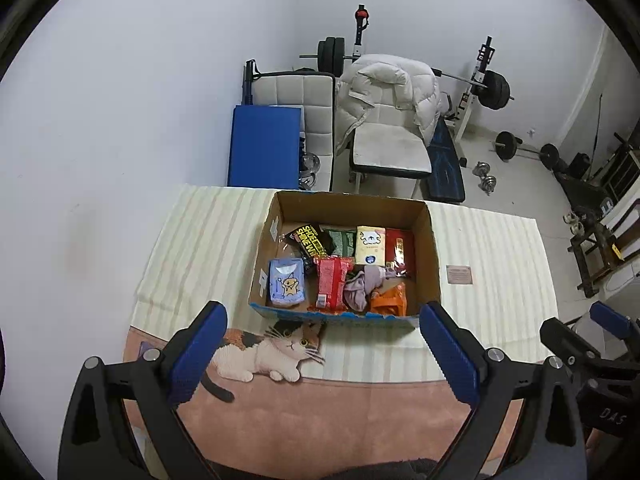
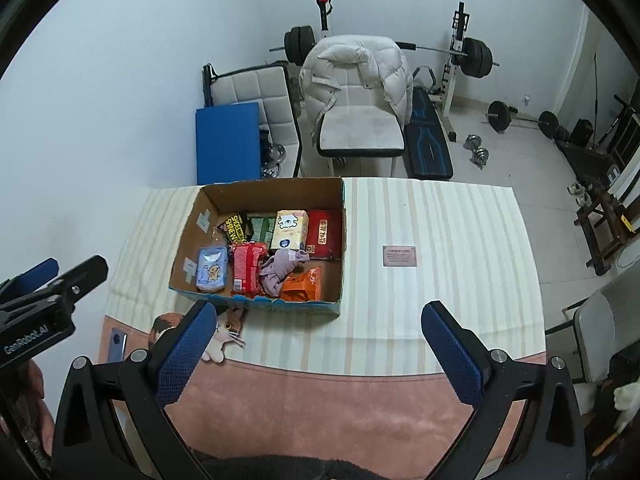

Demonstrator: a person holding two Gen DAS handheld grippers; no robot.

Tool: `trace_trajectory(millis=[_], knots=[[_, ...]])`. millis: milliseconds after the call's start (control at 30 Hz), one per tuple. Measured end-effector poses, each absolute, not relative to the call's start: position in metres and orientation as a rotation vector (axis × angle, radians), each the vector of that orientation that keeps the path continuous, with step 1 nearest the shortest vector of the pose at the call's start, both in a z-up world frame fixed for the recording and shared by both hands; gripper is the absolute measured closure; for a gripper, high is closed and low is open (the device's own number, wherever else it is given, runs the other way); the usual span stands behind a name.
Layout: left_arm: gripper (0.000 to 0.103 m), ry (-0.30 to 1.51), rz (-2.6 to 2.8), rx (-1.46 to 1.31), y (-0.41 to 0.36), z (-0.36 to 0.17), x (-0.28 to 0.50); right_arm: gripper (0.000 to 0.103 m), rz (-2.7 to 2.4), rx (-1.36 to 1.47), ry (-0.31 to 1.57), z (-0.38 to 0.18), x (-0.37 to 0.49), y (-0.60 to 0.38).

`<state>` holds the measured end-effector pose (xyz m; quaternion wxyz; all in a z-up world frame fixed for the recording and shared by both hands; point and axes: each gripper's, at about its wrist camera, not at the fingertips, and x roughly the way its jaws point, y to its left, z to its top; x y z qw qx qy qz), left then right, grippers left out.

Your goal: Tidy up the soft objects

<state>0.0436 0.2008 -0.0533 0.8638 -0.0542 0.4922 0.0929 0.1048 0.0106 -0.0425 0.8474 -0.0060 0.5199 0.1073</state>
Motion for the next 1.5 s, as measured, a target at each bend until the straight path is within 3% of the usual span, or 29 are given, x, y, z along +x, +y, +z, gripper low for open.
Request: trace_trajectory(millis=[533, 1500], knots=[[0.004, 0.949, 0.202, -0.104, 0.193, -0.026, 0.01, 0.0, 0.23, -0.034, 1.026, 0.001, 0.063, 0.004], [0.004, 0.905, 0.214, -0.066, 0.196, -0.031, 0.021, 0.0, 0.137, -0.068, 0.964, -0.002, 0.087, 0.011]])
